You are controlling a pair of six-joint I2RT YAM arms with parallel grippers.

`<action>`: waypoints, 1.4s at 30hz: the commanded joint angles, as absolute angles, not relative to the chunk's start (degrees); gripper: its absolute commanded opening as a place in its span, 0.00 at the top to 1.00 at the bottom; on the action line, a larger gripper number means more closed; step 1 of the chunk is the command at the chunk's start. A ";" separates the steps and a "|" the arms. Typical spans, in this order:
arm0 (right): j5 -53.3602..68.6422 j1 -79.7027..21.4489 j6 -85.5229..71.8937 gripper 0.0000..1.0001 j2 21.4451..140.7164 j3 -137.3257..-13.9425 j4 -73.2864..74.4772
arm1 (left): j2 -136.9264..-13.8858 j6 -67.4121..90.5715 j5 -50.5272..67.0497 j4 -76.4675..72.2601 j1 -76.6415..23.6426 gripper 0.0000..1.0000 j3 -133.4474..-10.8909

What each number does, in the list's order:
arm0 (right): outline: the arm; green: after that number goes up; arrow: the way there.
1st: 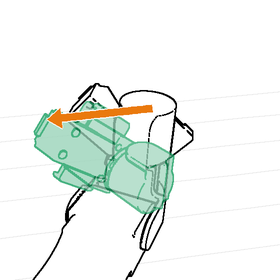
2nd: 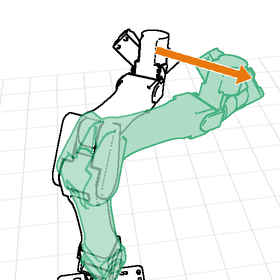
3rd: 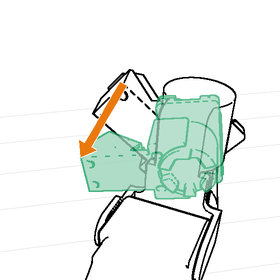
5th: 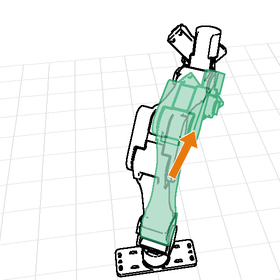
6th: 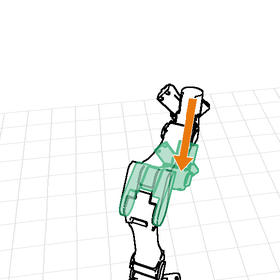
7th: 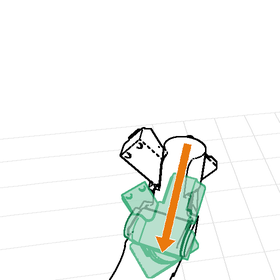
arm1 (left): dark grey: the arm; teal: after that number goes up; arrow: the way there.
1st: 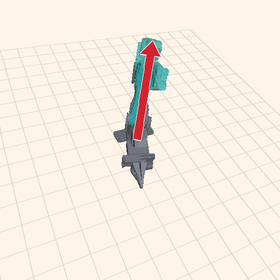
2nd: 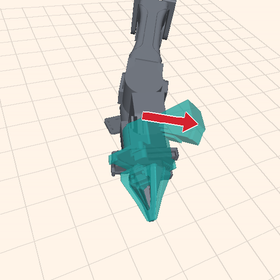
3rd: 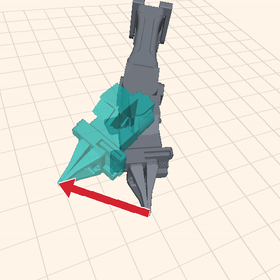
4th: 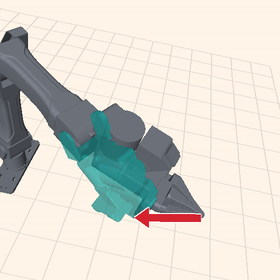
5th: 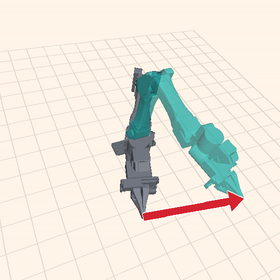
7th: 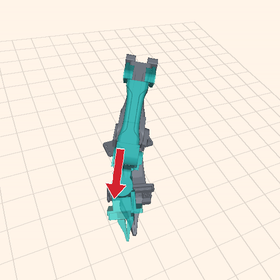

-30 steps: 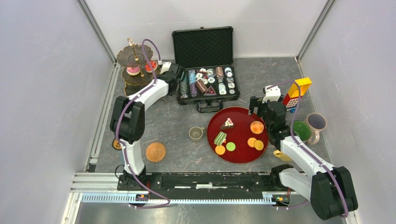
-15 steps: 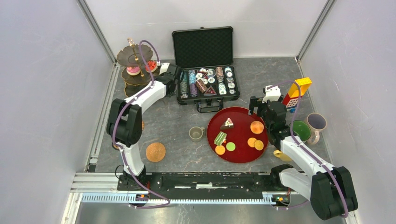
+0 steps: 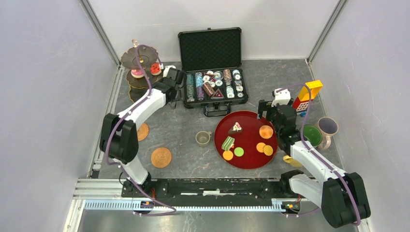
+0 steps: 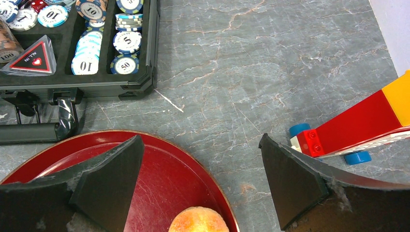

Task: Serve the afternoon tea
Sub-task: Place the desert on the desert table, then pick up the desert from the tray.

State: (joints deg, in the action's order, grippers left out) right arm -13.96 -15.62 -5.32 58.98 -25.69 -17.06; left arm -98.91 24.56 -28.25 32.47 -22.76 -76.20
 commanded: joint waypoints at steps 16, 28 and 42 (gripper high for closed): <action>-13.64 -15.34 -5.76 0.02 58.83 -26.92 -19.10 | -76.98 16.80 -7.27 42.30 -25.71 0.45 -76.12; -14.41 -15.38 -5.46 0.02 58.57 -27.16 -18.63 | -74.38 10.14 8.87 49.47 -35.20 0.44 -80.84; -14.81 -15.36 -5.34 0.02 58.63 -27.16 -18.47 | -84.20 8.94 -2.00 52.23 -53.26 0.45 -86.67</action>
State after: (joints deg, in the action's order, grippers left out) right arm -14.04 -15.62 -5.32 58.98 -25.69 -17.04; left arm -81.78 12.03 1.30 53.17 -52.73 -83.13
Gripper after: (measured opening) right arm 0.981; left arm 0.567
